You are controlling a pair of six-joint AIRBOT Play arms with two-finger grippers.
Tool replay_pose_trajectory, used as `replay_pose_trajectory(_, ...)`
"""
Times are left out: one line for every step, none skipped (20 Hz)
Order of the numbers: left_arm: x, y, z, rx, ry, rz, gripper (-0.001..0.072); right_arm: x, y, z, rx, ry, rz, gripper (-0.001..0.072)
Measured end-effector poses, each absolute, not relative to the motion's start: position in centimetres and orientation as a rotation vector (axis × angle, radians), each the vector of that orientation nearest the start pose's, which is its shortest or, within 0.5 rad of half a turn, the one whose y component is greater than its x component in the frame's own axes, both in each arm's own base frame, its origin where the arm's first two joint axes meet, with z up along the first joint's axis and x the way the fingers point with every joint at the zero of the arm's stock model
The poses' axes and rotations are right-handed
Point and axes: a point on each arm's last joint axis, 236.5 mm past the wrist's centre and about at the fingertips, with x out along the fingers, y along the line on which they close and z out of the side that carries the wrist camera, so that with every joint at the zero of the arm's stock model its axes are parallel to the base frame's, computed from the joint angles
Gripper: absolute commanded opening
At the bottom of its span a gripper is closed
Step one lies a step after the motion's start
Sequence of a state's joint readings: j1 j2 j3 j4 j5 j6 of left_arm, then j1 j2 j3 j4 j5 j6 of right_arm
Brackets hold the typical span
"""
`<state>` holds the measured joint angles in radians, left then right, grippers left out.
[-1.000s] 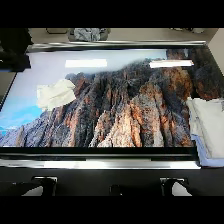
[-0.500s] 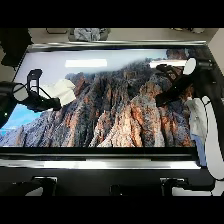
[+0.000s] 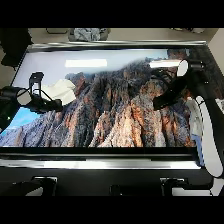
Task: Fold the shirts.
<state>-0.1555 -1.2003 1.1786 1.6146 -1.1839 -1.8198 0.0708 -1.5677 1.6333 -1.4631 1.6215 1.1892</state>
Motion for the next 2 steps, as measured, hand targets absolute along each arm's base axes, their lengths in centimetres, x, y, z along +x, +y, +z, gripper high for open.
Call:
replay_pose_trajectory(37.60,-4.92,4.30,-0.087,1.203,0.040,0.0643,39.12,5.32,3.41,-0.275,1.509,0.439,0.0541)
replay_pose_trajectory(37.61,-4.92,4.29,-0.088,1.202,0.040,0.0643,39.12,5.32,3.41,-0.275,1.509,0.439,0.0542)
